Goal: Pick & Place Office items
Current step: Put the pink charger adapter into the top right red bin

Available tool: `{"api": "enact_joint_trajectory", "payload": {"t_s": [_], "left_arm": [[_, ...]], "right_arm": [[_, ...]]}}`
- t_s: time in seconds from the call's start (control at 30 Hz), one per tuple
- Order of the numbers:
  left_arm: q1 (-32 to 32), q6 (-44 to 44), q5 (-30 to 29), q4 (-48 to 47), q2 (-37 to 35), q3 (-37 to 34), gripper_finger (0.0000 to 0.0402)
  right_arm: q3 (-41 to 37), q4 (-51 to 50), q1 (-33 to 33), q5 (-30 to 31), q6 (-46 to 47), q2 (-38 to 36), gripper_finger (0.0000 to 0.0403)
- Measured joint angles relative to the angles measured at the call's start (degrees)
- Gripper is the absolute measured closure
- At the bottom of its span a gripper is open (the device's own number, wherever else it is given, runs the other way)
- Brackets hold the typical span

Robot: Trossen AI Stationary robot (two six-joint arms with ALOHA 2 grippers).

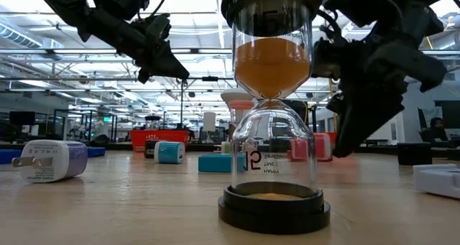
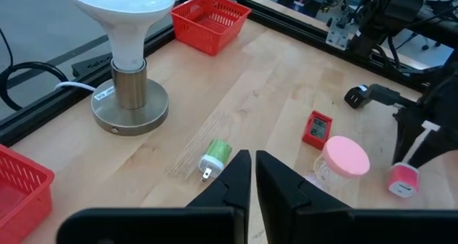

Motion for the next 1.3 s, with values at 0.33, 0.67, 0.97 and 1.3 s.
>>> {"api": "enact_joint_trajectory", "payload": {"t_s": [0.33, 0.67, 0.97, 1.3], "left_arm": [[0.05, 0.43, -0.02, 0.31, 0.00, 0.00, 0.0389], [0.09, 0.89, -3.64, 0.56, 0.00, 0.02, 0.0399], [-0.43, 0.28, -6.43, 0.57, 0.00, 0.02, 0.0385], [-0.89, 0.46, -8.09, 0.36, 0.00, 0.02, 0.0383]], "right_arm": [[7.69, -20.77, -2.98, -6.10, 6.24, -8.19, 0.0354], [22.19, -60.39, -20.69, -25.04, 6.26, -9.09, 0.0354], [22.49, -81.27, -37.44, -23.75, -6.46, -1.84, 0.0353], [22.82, -81.97, -48.86, -20.90, -8.56, 6.43, 0.0353]]}}
